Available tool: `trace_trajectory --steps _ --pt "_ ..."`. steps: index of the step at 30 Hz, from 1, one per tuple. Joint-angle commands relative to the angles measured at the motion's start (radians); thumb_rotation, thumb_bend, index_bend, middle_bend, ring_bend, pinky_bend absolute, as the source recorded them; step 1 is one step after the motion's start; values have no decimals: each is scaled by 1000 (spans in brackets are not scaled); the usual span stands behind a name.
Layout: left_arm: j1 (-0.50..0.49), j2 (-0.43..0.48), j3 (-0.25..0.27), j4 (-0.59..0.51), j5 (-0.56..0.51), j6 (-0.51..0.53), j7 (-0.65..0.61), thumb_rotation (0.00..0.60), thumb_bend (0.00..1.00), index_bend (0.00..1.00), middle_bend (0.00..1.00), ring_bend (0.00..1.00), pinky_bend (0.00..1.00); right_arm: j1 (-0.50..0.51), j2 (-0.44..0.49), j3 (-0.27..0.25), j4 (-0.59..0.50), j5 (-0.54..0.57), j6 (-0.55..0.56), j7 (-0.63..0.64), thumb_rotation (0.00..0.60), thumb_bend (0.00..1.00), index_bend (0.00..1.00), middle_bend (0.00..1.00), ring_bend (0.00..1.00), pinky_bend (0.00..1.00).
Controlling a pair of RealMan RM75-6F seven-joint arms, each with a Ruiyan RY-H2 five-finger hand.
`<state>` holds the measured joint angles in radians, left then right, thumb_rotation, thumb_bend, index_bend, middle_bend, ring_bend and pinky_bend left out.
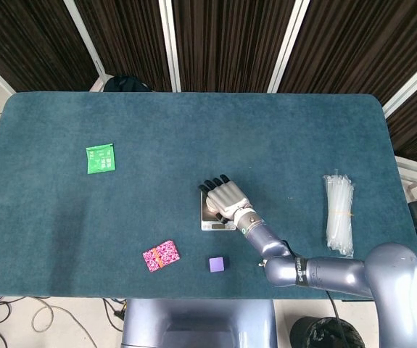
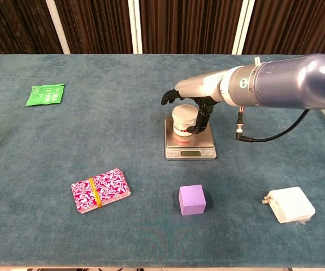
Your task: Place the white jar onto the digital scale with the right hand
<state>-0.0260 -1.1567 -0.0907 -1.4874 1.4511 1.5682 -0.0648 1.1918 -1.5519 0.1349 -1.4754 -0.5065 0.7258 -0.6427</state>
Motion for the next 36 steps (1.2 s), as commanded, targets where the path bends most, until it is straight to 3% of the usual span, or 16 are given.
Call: trace_trajectory --steps 1,9,13,17,22,25,30,36 --pt "0 0 0 3 0 -1 1 600 773 55 0 0 0 -1 35 -2 -49 4 38 -3 600 451 33 56 64 0" --pt "1 0 -3 5 -4 2 1 600 773 55 0 0 0 -72 250 -39 -316 -41 182 -3 600 451 9 50 61 0" --pt "1 0 -3 2 0 7 6 600 773 55 0 0 0 -194 379 -85 -454 -173 310 67 600 451 9 50 69 0" --pt "1 -2 0 0 2 7 18 600 773 55 0 0 0 -354 468 -181 -514 -389 465 144 600 451 8 50 69 0" --pt "1 -6 0 -1 2 8 30 600 773 55 0 0 0 -578 492 -312 -468 -652 726 215 600 450 9 50 69 0" --pt "1 -7 -1 -1 1 9 35 600 773 55 0 0 0 -726 451 -364 -363 -802 888 288 600 451 9 50 69 0" --pt "2 -7 -1 2 3 13 32 600 773 55 0 0 0 -841 421 -398 -257 -861 933 352 600 450 9 49 69 0" --pt "3 -7 -3 9 2 14 29 600 773 55 0 0 0 -921 387 -379 -185 -898 965 396 600 451 9 49 69 0"
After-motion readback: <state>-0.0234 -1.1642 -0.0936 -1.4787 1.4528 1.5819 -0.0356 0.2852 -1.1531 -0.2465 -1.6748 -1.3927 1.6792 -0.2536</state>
